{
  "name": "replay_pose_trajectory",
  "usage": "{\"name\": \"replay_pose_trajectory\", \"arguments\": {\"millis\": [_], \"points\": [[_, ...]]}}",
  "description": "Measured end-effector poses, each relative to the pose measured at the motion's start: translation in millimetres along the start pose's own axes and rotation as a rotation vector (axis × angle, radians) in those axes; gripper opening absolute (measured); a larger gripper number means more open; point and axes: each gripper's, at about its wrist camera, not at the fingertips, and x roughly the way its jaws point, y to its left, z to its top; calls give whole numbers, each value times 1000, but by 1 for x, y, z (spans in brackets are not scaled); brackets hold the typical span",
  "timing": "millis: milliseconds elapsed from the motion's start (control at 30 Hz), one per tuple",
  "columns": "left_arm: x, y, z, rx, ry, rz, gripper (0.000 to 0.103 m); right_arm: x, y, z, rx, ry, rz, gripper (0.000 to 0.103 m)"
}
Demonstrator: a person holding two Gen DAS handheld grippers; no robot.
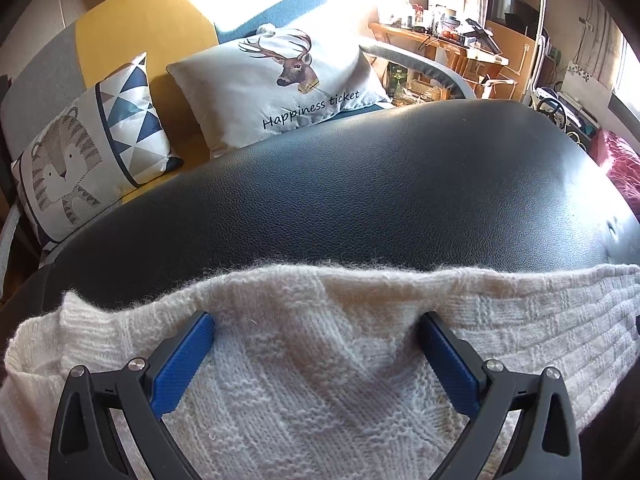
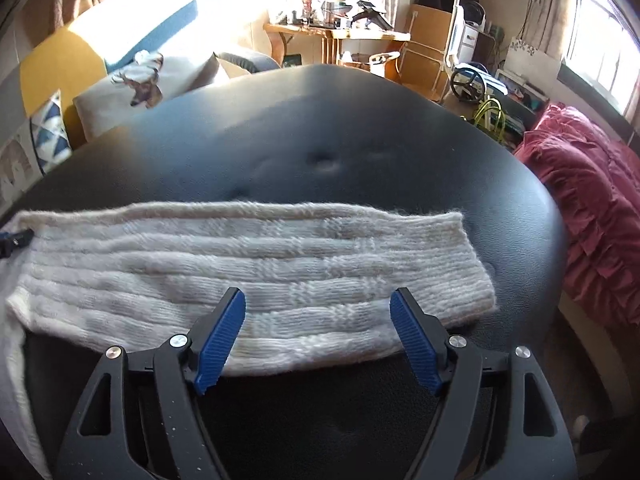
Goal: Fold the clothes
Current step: 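Release the sleeve and smooth it flat along the body with the right gripper, then press the folded sleeve flat along the sweater body with the right gripper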
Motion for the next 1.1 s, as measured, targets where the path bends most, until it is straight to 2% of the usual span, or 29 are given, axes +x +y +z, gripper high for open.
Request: {"name": "replay_pose_trajectory", "arguments": {"millis": [100, 233, 400, 500, 667, 800, 1100], "points": [[-21, 1, -8, -73, -7, -73, 103, -16, 27, 2, -55, -46, 38, 78], [-41, -6, -27, -122, -7, -111, 103, -7, 58, 0, -107, -21, 85, 78], [-32, -12, -49, -85, 22, -25, 103, 23, 70, -9, -77, 72, 93, 80], [-32, -15, -59, -40, -19, 6, 103, 22, 78, -17, -100, 54, 43, 84], [-35, -16, -65, -41, -20, 18, 103, 12, 81, -25, -76, 59, 21, 84], [-36, -19, -67, -29, -22, 44, 103, 12, 79, -27, -66, 55, 38, 86], [-35, -17, -67, -34, -22, 36, 103, 15, 81, -28, -75, 40, 26, 88]]}}
